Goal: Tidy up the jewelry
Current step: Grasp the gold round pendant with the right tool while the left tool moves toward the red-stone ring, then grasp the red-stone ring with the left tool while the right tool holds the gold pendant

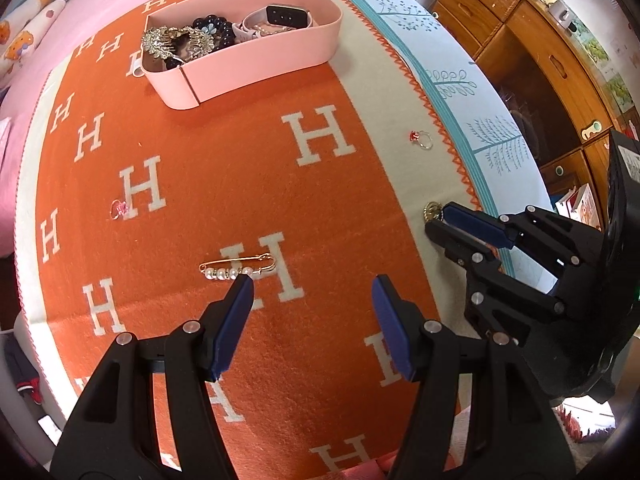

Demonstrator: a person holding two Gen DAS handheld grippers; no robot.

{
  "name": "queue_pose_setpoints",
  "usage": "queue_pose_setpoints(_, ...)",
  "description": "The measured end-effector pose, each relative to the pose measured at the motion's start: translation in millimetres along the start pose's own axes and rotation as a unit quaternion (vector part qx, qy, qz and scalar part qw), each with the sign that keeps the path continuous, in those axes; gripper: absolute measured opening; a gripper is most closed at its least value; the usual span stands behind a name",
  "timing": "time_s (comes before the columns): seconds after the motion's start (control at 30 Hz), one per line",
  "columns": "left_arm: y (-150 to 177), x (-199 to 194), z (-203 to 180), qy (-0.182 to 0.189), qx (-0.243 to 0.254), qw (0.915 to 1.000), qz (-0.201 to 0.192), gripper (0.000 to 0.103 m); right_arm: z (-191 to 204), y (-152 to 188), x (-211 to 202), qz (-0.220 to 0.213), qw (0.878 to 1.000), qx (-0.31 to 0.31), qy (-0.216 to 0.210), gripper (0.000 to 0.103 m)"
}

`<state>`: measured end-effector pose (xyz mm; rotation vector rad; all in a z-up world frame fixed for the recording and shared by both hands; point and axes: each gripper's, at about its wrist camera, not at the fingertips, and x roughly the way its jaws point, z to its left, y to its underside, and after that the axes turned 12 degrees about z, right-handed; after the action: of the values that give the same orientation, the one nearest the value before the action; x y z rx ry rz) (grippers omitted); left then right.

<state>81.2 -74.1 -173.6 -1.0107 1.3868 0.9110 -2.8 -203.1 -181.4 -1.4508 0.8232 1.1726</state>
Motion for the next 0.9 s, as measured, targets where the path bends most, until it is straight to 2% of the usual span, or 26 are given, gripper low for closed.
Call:
queue_pose_setpoints(0.13, -6, 1, -6, 0.002, 0.006, 1.0, -0.003, 0.059, -1, 2, -1, -0.004, 1.0, -0.008, -0.001, 0.016)
queue_pose_setpoints(0.3, -23, 5, -20, 0.01, 0.019, 0.9998, -0.004, 0.059, -14, 9, -6, -0.002, 1.0, 0.014, -0.012, 0.015)
queue_pose_setpoints(0.53, -63, 9, -45, 0.026, 0.043, 0.9977, -0.046, 0.056, -37, 17, -13, -0.003, 0.999, 0.044, -0.02, 0.015)
queue_pose_setpoints(0.63, -79, 14, -61, 0.015, 0.091, 0.9942, -0.055, 0.047, -47, 16, -17, -0.006, 0.998, 0.06, -0.028, 0.015)
queue_pose_setpoints(0.8, -89, 28, -80, -0.02, 0.194, 0.9798, -0.046, 0.039, -58, 16, -22, -0.014, 0.996, 0.079, -0.037, 0.015)
queue_pose_setpoints(0.9, -92, 35, -86, -0.04, 0.221, 0.9736, -0.042, 0.035, -64, 14, -24, -0.02, 0.995, 0.089, -0.041, 0.015)
